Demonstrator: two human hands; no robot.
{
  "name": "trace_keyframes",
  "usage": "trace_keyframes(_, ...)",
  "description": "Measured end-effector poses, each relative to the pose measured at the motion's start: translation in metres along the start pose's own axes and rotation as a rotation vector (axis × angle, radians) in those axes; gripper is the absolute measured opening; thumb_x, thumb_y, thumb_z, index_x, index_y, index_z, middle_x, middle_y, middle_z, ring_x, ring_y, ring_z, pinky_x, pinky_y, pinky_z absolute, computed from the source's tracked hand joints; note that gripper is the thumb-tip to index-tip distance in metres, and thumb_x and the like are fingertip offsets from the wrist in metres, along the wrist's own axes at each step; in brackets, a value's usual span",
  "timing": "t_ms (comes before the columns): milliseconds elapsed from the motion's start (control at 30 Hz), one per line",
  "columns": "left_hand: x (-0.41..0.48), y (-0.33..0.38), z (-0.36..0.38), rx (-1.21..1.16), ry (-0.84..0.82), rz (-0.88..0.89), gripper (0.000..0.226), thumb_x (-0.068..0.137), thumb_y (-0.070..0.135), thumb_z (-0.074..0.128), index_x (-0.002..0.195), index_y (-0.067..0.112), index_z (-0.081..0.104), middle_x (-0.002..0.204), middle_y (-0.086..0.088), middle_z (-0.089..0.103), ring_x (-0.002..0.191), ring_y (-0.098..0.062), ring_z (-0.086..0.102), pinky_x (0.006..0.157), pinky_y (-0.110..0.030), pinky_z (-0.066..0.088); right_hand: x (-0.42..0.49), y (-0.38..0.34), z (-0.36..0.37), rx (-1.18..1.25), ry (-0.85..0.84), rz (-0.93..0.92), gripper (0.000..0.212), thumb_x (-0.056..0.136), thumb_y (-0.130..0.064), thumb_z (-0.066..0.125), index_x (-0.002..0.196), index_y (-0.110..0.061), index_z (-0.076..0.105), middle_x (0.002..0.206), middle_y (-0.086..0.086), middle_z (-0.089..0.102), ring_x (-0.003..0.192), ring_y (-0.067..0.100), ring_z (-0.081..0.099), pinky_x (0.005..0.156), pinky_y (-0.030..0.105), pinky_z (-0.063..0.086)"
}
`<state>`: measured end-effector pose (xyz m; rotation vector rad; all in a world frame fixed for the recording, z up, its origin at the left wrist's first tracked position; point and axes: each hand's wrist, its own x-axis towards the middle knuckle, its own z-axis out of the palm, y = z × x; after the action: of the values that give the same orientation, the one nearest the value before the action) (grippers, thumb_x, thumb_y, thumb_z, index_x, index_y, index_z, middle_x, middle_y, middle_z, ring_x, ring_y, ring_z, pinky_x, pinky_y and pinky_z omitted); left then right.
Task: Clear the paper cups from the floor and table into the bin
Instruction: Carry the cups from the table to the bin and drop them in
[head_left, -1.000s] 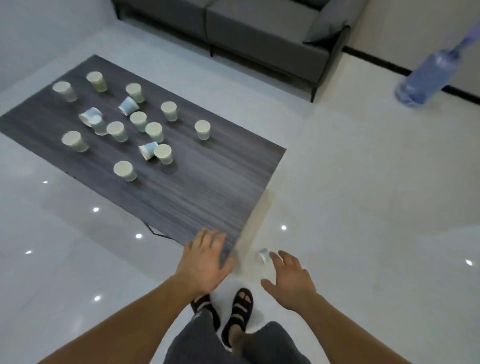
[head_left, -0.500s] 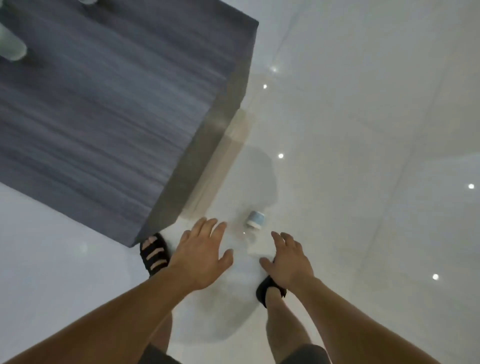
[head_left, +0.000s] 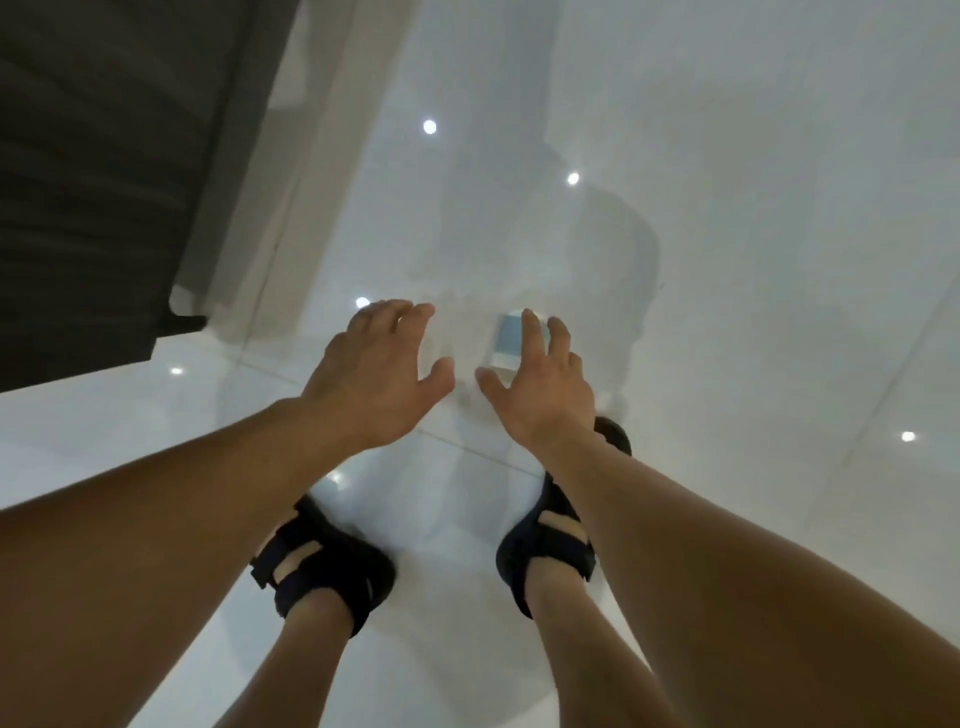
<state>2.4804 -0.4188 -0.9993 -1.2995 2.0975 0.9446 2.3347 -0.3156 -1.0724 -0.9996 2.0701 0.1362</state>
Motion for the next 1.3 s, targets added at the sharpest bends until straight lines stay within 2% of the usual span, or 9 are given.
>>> trace_keyframes(200,0.015,-0.030,0.023,0.003,0.016,0.022,0.067,0.092,0.051,0.037,0.149,0.019,0.023,0.154,-0.002,0.026,0.143,-0.021,0.016,0.113,-0.041,0.026,0.029,-0.008,0.037,0.115,0.188,0.022,0.084,0.090,-0.045,0.059,0.150,-0.034,0.002,0.158,0.006,0.005,0.123,0.033,0.044,0.091,0.044,0.051)
trace_keyframes(367,-0.012,-0.036,0.004,-0.014,0.006,0.028,0.076,0.090,0.049,0.049,0.151,0.020,0.014,0.155,-0.001,0.020,0.142,-0.019,0.015,0.113,-0.037,0.024,-0.007,-0.017,0.010,0.305,0.122,0.006,0.078,0.079,-0.039,0.068,0.145,-0.036,0.026,0.144,-0.004,0.021,0.104,0.026,0.054,0.080,0.037,0.053)
trace_keyframes(500,-0.056,-0.025,-0.037,-0.083,0.040,0.116,0.089,0.084,0.047,0.061,0.152,0.025,0.007,0.156,0.002,0.018,0.142,-0.015,0.016,0.115,-0.033,0.025,-0.058,-0.043,-0.039,0.554,-0.015,0.036,0.073,0.072,-0.036,0.075,0.131,-0.037,0.032,0.128,-0.008,0.043,0.087,0.011,0.058,0.063,0.019,0.046)
trace_keyframes(667,-0.125,-0.017,-0.100,-0.143,0.116,0.213,0.097,0.080,0.043,0.067,0.152,0.030,0.003,0.155,0.006,0.017,0.141,-0.010,0.015,0.114,-0.024,0.018,-0.127,-0.097,-0.117,0.663,-0.140,-0.079,0.064,0.068,-0.031,0.074,0.121,-0.038,0.040,0.121,-0.011,0.050,0.096,0.001,0.057,0.063,0.010,0.045)
trace_keyframes(800,-0.182,-0.027,-0.144,-0.154,0.215,0.235,0.091,0.077,0.047,0.070,0.150,0.031,0.017,0.152,0.012,0.024,0.139,-0.005,0.023,0.109,-0.017,0.016,-0.175,-0.161,-0.174,0.628,-0.284,-0.188,0.063,0.062,-0.042,0.067,0.122,-0.041,0.045,0.116,-0.013,0.057,0.099,0.002,0.059,0.077,0.016,0.049)
trace_keyframes(1000,-0.267,-0.068,-0.203,-0.345,0.461,0.167,0.077,0.067,0.044,0.079,0.133,0.021,0.049,0.128,0.006,0.056,0.118,-0.010,0.053,0.101,-0.027,0.042,-0.236,-0.259,-0.218,0.515,-0.423,-0.398,0.080,0.061,-0.054,0.073,0.133,-0.039,0.040,0.109,-0.007,0.061,0.096,0.009,0.065,0.087,0.032,0.056)
trace_keyframes(1167,-0.341,-0.102,-0.199,-0.562,0.558,-0.002,0.080,0.069,0.049,0.070,0.139,0.032,0.037,0.123,0.019,0.055,0.106,0.005,0.051,0.089,-0.016,0.047,-0.281,-0.321,-0.220,0.200,-0.520,-0.563,0.084,0.066,-0.079,0.061,0.139,-0.047,0.033,0.113,-0.023,0.059,0.093,-0.002,0.063,0.087,0.025,0.052)
trace_keyframes(1233,-0.366,-0.120,-0.195,-0.692,0.605,-0.111,0.088,0.066,0.051,0.070,0.139,0.049,0.021,0.122,0.031,0.045,0.102,0.009,0.049,0.084,-0.007,0.041,-0.289,-0.346,-0.217,0.077,-0.458,-0.598,0.085,0.065,-0.091,0.047,0.138,-0.051,0.030,0.119,-0.029,0.054,0.095,-0.003,0.061,0.089,0.024,0.051)
trace_keyframes(1300,-0.386,-0.144,-0.194,-0.779,0.658,-0.198,0.089,0.066,0.051,0.069,0.134,0.055,0.012,0.125,0.032,0.039,0.107,0.005,0.050,0.089,-0.012,0.041,-0.295,-0.374,-0.214,0.020,-0.364,-0.604,0.089,0.064,-0.095,0.039,0.140,-0.050,0.028,0.126,-0.029,0.050,0.102,-0.005,0.057,0.091,0.023,0.049)
